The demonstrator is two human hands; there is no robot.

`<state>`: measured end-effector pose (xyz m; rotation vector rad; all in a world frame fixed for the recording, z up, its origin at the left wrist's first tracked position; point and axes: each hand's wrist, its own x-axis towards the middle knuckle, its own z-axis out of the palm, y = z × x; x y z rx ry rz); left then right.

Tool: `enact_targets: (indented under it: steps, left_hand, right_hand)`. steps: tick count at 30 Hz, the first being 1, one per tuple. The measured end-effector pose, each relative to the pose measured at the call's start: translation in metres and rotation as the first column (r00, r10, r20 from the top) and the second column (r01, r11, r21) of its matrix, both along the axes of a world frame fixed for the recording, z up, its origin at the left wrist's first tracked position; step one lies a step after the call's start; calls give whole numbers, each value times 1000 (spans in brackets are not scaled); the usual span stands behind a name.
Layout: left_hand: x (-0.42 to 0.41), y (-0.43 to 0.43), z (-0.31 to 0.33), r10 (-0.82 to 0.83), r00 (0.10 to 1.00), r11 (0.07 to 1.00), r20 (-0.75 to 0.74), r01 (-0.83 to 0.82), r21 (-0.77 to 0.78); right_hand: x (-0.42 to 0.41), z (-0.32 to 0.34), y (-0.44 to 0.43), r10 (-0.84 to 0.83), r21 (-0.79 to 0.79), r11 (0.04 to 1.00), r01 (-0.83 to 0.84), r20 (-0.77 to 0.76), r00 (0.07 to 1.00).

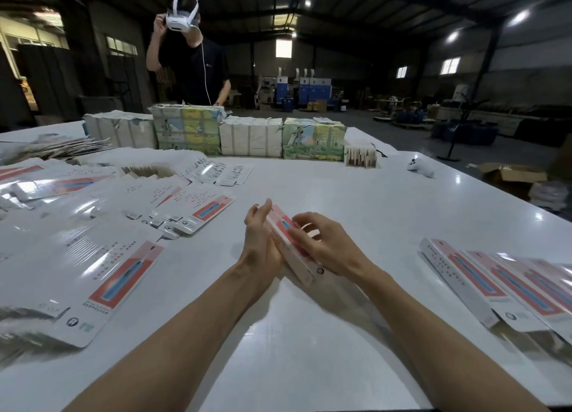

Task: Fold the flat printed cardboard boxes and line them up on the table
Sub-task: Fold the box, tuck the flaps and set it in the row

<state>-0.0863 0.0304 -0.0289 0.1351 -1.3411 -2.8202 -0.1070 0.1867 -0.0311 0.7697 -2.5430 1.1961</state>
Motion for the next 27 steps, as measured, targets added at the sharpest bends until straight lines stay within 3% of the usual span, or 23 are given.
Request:
enact_targets:
  steps: [3,6,9,12,16,21,27]
  left_hand:
    - [0,-3,-2,2,1000,1000,14,-2,-3]
    - [0,-5,-4,-105,994,994,-18,105,27]
    - [0,-4,-3,-226,969,973,-96,230,27]
    - [-5,4,-7,-193,978,980,-75,189,-57]
    - [-11,6,-11,-94,994,990,-48,88,-112]
    - [-5,2,-11,-122,988,964,-94,96,-248]
    - [-2,4,-14,-204,972,893,-120,134,-430]
  right_hand:
    - [14,10,-7,67,244,966,-84,80,995]
    - [25,21,-8,43,323,942,-85,134,990]
    - [35,26,2,-47,401,916,20,59,997]
    - [50,26,26,-124,434,893,117,-12,992]
    - [64,18,78,-418,525,757,391,-72,906]
    - [86,5,133,-631,681,539,495,-62,773]
    - [107,4,155,-676,597,565,569,-60,734]
